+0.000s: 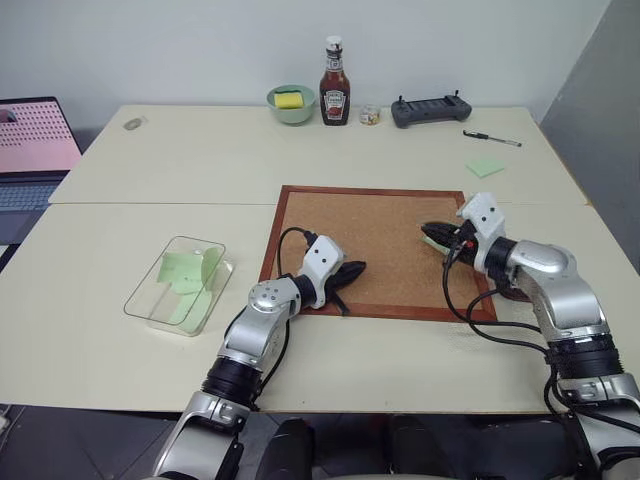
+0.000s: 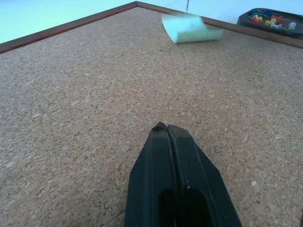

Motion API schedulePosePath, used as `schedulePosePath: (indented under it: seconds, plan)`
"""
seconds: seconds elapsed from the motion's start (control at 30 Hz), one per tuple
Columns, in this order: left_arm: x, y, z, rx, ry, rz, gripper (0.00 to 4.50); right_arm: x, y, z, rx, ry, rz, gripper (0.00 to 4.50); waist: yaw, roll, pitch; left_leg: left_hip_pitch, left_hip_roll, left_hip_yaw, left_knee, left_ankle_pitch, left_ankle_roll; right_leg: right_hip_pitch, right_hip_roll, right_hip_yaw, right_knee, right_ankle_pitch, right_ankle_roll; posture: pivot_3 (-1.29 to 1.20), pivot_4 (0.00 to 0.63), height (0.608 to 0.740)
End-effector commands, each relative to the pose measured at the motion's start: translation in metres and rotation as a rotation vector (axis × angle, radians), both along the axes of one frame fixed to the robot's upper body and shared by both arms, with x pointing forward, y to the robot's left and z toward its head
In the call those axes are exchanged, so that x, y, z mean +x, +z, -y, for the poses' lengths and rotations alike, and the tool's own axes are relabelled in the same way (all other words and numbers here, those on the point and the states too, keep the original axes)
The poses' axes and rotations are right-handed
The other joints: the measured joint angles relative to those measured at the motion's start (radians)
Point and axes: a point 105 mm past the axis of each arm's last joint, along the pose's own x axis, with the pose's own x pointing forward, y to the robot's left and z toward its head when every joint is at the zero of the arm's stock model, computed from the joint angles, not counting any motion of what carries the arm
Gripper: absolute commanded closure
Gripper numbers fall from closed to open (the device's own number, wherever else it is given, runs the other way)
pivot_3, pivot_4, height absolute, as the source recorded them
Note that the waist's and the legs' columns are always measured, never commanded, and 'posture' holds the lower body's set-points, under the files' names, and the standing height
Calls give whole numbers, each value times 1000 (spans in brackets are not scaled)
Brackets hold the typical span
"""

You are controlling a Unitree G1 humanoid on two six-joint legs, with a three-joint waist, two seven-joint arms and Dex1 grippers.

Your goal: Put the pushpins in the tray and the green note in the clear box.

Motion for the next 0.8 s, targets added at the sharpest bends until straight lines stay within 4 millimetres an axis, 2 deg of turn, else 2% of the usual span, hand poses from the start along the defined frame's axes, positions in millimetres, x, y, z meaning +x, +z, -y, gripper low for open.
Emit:
schedulePosePath:
  seconds: [0.03,0.27,0.6,0.7,0.8]
  plan:
    - [-4,-13,3,18,-9,-45,4500,-8,16,-6,-18,56,60,4469,0,0,0,0,0,0,0,0,0,0,0,0,0,0,0,0,150,740]
    - [-1,-8,1,6,-3,-35,4500,-12,21,-3,-31,59,73,4469,0,0,0,0,0,0,0,0,0,0,0,0,0,0,0,0,150,740]
    - [1,2,0,-31,-8,-10,4500,-25,22,26,-26,-29,62,4469,0,0,0,0,0,0,0,0,0,0,0,0,0,0,0,0,150,740]
    - [1,9,0,-39,-11,6,4500,-33,25,43,-13,-89,57,4469,2,-1,0,-1,0,0,0,0,0,0,0,0,0,0,0,0,150,740]
    - [1,11,0,-39,-18,11,4500,-43,20,68,-43,-164,30,4469,3,-1,1,-2,0,0,0,0,0,-1,0,0,-1,0,0,0,150,740]
